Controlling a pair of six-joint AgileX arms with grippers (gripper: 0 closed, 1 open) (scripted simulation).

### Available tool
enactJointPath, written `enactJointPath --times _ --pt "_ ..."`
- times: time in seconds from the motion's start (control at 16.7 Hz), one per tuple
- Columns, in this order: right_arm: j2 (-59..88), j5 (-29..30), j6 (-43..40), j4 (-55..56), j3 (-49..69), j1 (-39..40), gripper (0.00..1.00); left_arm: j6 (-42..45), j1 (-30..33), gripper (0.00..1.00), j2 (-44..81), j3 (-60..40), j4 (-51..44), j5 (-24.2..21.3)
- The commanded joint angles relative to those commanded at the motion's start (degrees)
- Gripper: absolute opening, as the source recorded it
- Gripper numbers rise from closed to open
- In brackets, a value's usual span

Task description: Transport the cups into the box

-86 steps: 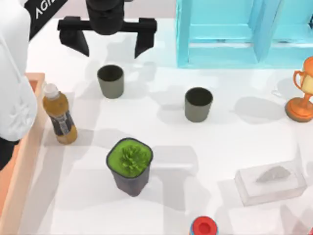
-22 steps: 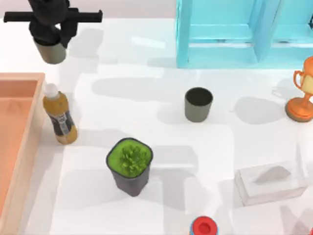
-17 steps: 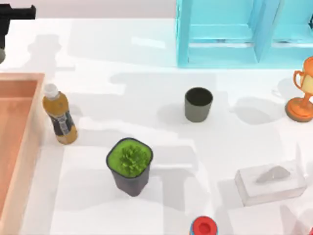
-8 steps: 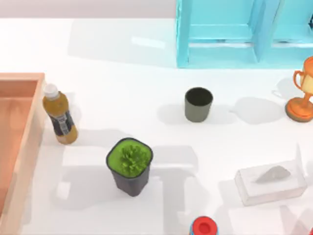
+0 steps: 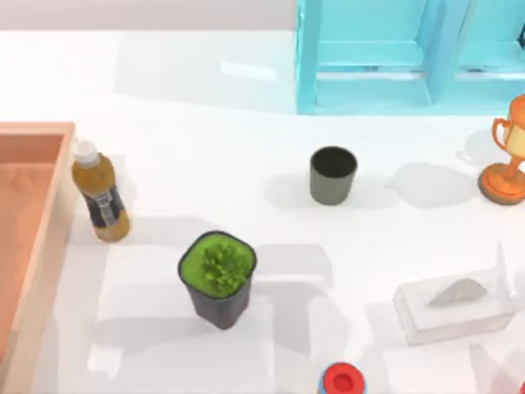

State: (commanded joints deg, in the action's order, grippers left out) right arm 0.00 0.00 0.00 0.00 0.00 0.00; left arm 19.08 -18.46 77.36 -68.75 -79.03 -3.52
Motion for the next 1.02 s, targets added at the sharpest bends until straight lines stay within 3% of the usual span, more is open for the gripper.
enactJointPath --times 0.24,0.6,0.84,1.02 --pt "0.00 0.00 0.00 0.00 0.00 0.00 1.00 0.54 0.12 0.00 0.33 2.18 2.42 0.04" --pt "0.00 0.00 0.00 0.00 0.00 0.00 1.00 1.70 -1.63 0.00 1.61 12.87 14.44 -0.07" --pt "0.00 0.00 0.00 0.00 0.00 0.00 1.00 1.76 -1.73 0.00 1.70 13.33 14.92 -0.07" --pt "0.00 0.00 0.00 0.00 0.00 0.00 1.00 1.76 -1.73 0.23 1.70 13.33 14.92 -0.07"
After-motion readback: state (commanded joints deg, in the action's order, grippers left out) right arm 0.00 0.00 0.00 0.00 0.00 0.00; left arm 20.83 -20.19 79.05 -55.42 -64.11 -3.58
